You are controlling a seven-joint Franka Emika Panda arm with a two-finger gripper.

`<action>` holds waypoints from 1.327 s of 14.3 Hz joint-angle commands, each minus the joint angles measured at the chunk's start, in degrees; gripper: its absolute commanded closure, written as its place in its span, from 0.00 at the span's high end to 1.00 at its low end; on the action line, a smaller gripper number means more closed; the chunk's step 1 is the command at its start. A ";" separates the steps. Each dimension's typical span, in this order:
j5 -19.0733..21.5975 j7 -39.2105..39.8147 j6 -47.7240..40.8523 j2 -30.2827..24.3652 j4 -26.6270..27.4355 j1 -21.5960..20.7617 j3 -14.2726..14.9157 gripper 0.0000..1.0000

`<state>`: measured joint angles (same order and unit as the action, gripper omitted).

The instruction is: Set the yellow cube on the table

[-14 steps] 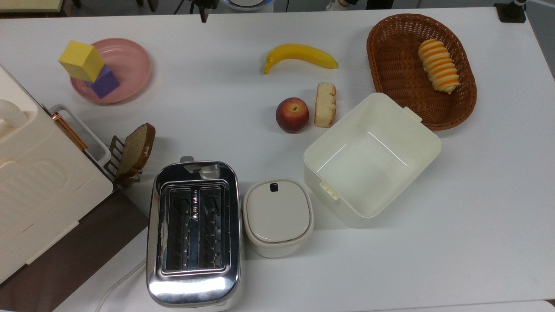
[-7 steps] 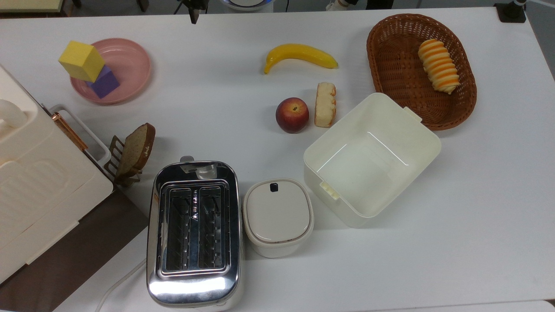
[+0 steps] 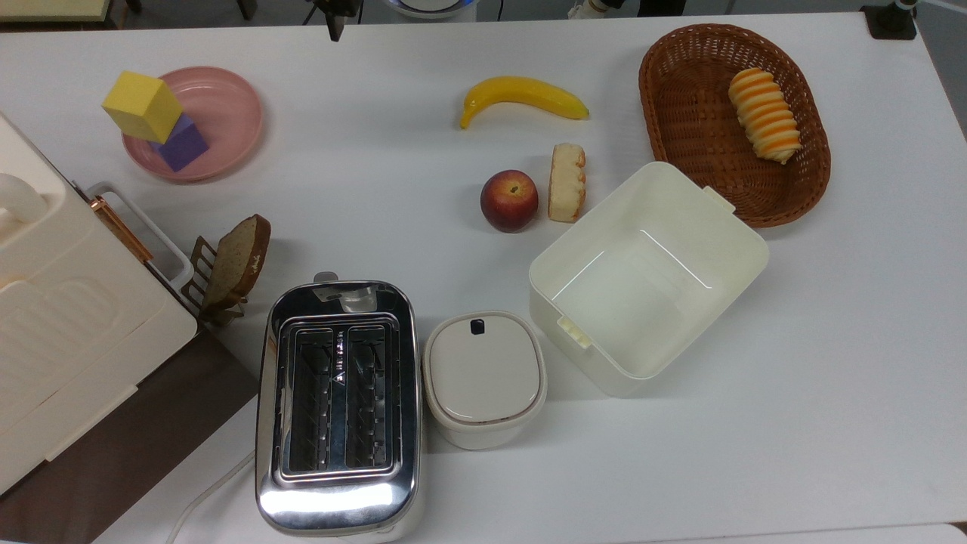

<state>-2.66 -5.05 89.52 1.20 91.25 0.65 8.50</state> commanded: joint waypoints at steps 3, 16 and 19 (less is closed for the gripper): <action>-1.48 4.68 -0.04 0.82 -0.55 4.34 0.37 1.00; -1.12 20.15 6.51 1.87 8.03 19.38 1.07 1.00; -1.12 21.30 15.23 5.11 10.96 22.63 1.08 1.00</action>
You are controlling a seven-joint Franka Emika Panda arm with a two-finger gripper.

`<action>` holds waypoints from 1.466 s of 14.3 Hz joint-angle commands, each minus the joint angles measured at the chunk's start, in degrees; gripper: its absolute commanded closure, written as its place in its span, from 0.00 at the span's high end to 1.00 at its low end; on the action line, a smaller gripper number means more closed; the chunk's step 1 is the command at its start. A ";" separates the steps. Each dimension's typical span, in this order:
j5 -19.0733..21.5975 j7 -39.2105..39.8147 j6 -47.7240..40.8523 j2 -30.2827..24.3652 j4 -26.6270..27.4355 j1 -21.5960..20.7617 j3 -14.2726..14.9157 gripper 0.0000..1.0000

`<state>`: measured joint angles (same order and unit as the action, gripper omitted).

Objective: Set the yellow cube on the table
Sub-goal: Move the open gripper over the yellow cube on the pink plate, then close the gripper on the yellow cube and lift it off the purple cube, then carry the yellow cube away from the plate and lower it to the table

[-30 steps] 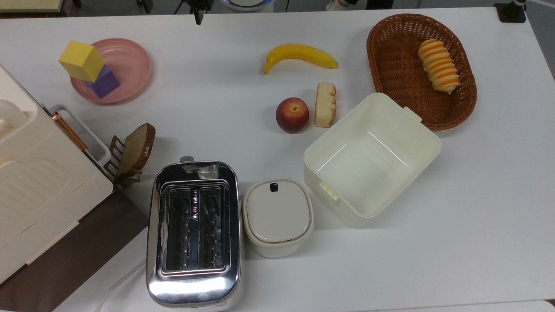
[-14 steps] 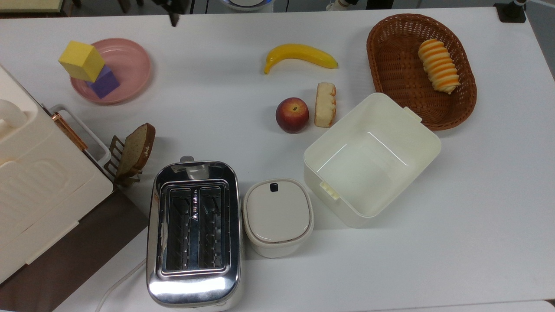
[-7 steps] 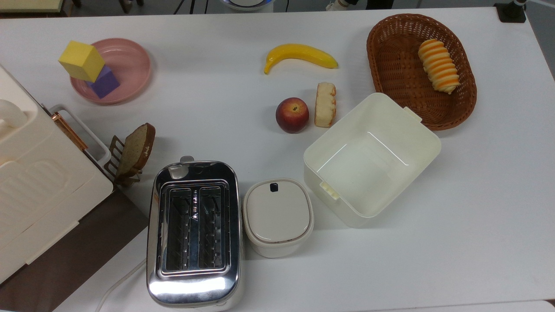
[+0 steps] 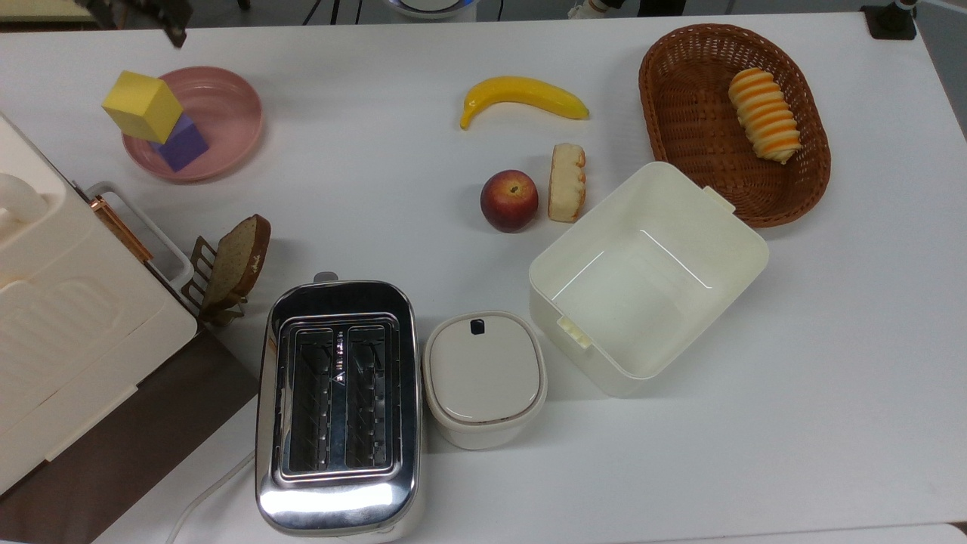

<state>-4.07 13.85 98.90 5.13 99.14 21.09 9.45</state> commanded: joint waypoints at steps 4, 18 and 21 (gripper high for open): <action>0.12 6.09 9.90 5.40 3.07 4.57 0.31 1.00; 0.38 5.67 2.81 4.46 1.76 -1.37 -0.75 0.34; 0.82 -1.43 -2.30 0.41 1.84 -10.95 -0.75 0.39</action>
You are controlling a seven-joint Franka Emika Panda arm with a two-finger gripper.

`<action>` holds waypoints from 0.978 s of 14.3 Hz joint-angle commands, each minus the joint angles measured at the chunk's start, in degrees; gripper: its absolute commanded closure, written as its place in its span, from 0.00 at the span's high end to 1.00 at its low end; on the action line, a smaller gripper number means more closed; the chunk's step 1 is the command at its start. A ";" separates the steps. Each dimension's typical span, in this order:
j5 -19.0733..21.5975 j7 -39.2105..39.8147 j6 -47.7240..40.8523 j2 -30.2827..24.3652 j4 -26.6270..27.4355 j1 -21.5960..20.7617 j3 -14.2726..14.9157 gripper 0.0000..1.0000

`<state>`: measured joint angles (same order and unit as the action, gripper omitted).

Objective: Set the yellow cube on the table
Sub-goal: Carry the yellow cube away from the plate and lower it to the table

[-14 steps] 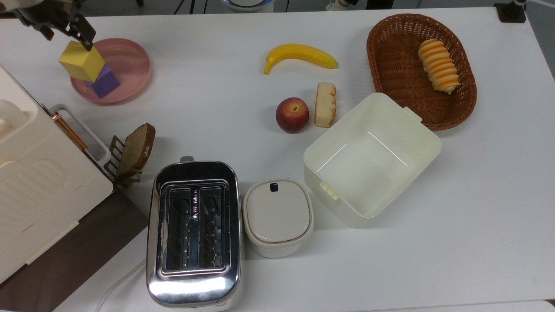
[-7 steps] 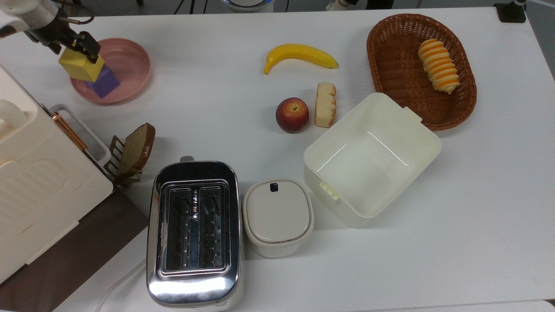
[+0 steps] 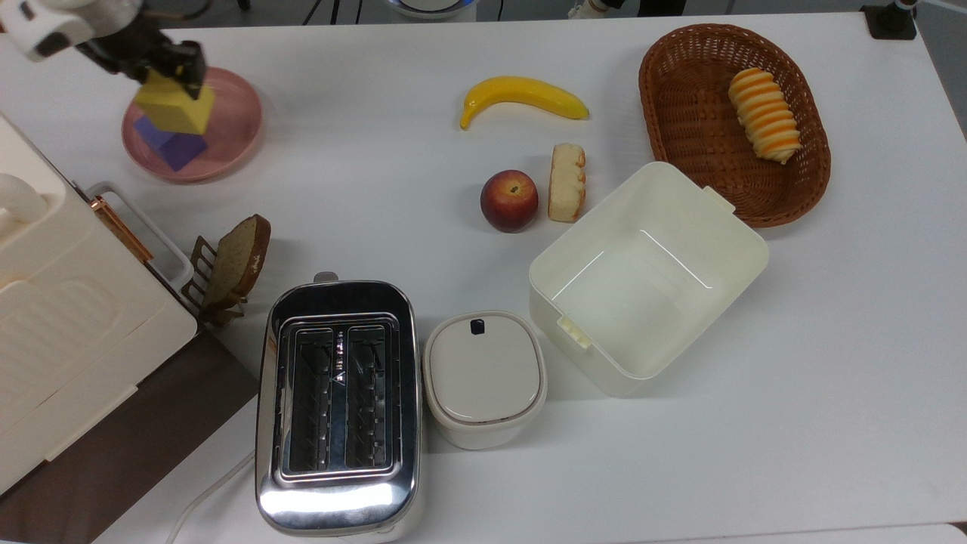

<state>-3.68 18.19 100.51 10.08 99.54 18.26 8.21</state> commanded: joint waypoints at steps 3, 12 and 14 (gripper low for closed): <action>0.17 -14.04 -3.92 -3.23 1.80 -16.65 0.58 0.43; 0.34 -21.09 4.69 4.06 2.24 -24.32 0.49 1.00; 0.43 -21.09 4.52 4.07 1.98 -24.41 0.40 1.00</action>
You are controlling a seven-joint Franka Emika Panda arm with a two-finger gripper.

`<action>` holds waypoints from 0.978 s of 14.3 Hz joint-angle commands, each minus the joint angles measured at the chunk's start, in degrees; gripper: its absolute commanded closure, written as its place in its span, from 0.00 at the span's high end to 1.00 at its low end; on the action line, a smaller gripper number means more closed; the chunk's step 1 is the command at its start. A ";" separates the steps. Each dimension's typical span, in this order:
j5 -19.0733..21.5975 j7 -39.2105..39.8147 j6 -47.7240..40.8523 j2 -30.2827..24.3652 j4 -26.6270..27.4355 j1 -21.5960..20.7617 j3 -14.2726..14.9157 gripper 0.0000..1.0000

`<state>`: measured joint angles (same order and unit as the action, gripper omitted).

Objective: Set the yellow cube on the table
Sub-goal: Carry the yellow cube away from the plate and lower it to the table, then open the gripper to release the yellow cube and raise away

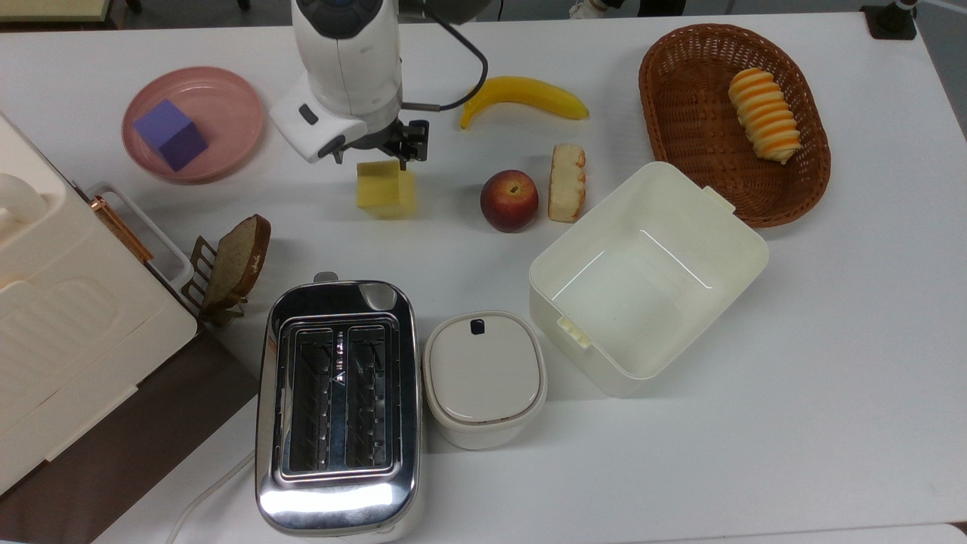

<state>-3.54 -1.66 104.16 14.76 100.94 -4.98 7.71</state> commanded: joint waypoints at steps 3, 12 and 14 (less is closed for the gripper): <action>0.29 -2.81 -0.18 -3.49 0.31 -2.57 0.82 1.00; 0.29 -3.00 -8.18 -18.89 -2.06 0.06 -1.21 1.00; 0.29 -3.08 -8.27 -18.55 -2.15 -0.38 -1.21 1.00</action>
<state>-3.54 -3.73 96.22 -3.41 97.35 -5.00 6.74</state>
